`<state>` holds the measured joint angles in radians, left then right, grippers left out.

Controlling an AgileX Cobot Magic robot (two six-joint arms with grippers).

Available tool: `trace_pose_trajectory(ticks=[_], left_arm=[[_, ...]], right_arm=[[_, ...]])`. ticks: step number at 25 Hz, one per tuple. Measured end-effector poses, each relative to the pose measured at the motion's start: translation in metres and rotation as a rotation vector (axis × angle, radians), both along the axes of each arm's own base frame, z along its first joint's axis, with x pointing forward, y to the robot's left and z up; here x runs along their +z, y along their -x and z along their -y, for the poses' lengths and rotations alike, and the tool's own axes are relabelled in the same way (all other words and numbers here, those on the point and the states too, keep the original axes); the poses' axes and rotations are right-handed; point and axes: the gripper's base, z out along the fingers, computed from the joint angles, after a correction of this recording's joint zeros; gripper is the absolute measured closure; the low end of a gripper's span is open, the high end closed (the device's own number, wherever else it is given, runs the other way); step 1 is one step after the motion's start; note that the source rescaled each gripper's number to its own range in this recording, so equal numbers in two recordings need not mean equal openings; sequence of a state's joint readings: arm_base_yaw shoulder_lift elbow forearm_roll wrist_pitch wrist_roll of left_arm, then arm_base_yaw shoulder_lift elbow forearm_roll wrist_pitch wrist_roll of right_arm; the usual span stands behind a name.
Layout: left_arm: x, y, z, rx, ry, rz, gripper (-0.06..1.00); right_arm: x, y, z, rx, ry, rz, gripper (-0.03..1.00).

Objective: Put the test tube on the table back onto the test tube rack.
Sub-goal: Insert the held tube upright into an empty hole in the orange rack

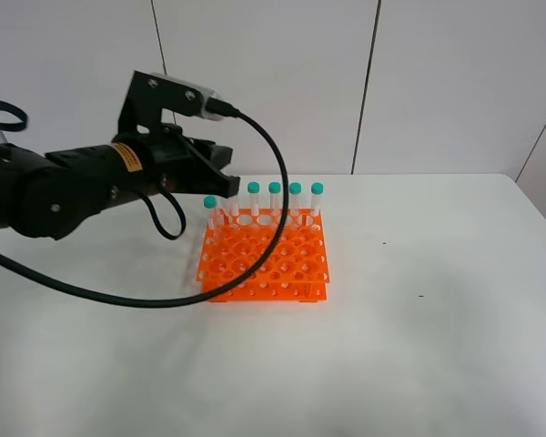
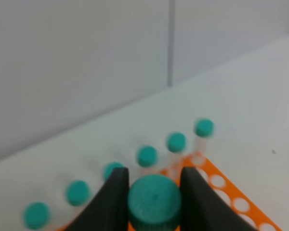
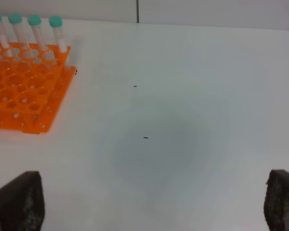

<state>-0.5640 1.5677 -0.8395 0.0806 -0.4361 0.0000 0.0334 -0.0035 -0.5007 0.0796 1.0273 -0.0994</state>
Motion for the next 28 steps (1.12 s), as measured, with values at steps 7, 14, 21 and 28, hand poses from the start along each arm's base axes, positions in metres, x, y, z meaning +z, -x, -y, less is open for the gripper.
trace_pose_trajectory(ticks=[7, 14, 21, 28], left_arm=[[-0.013, -0.029, 0.018, 0.024, 0.060, -0.032, 0.94], [-0.036, -0.054, -0.001, 0.097, 0.043, -0.068, 0.94], [-0.048, -0.064, -0.007, 0.121, 0.055, -0.057, 0.94], [-0.053, -0.066, -0.007, 0.121, 0.056, -0.056, 0.94]], right_arm=[[0.000, 0.000, 0.000, 0.000, 0.000, 0.000, -0.03], [0.000, 0.000, 0.000, 0.000, -0.001, 0.000, -0.03], [0.000, 0.000, 0.000, 0.000, -0.001, 0.000, -0.03], [0.000, 0.000, 0.000, 0.000, -0.001, 0.000, -0.03]])
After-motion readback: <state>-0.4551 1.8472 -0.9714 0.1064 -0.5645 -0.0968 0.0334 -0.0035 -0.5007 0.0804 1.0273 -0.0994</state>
